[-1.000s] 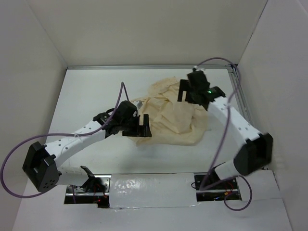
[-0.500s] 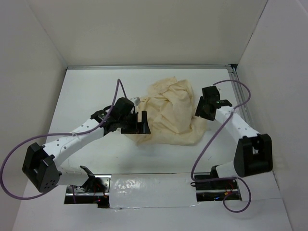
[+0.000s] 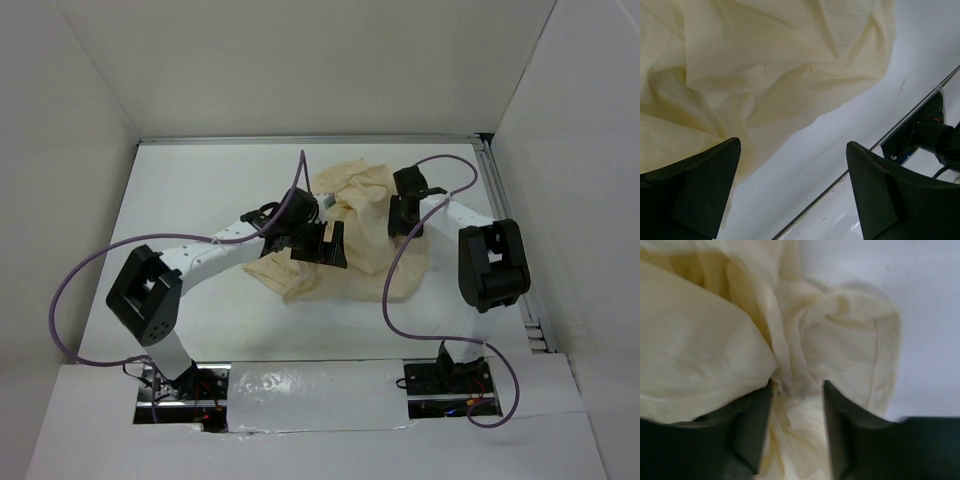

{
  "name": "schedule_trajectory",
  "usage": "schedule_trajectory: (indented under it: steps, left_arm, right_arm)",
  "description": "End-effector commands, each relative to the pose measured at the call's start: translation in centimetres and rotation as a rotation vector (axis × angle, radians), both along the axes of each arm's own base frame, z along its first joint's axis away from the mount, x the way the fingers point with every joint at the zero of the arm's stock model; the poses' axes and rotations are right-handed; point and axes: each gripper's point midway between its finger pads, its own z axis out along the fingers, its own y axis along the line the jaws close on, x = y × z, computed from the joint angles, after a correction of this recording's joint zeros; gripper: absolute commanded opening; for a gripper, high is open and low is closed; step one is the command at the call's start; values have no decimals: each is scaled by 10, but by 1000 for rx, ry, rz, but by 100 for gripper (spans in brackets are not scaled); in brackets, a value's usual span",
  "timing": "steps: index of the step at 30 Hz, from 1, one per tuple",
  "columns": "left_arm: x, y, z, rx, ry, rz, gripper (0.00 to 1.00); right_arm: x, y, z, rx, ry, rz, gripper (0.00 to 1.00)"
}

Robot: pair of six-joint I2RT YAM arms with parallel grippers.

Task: Zip up the jacket

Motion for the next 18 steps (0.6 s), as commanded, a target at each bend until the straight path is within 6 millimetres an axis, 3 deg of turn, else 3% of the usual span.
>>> schedule_trajectory:
  steps: [1,2,4,8,10,12,13,15,16,17,18]
  left_arm:
    - [4,-21,-1,-58,-16,-88,99]
    - [5,-24,-14,-49,1,-95,99]
    - [7,-27,-25,-40,19,-100,99]
    - [8,-24,-66,38,93,-89,99]
    - [5,-19,-85,80,130,-76,99]
    - [1,-14,-96,103,155,-71,99]
    - [0,-12,-99,111,159,-68,99]
    - [-4,-7,-107,127,170,-60,99]
    - [-5,-5,-109,132,172,-61,99]
    - [-6,-3,-112,144,171,-56,99]
    - [-7,0,-115,158,181,-47,99]
  right_arm:
    - [33,10,13,16,-81,52,48]
    - [37,13,15,25,-91,63,25]
    - [43,12,23,33,-108,41,0]
    - [51,7,85,41,-237,14,0]
    - [57,1,138,49,-351,-27,0]
    - [54,-3,167,59,-382,-47,0]
    - [62,-4,192,68,-426,-56,0]
    - [70,-3,198,95,-408,-65,0]
    - [83,-7,219,128,-457,-102,0]
    - [96,-3,202,149,-409,-105,0]
    - [114,-9,227,196,-466,-183,0]
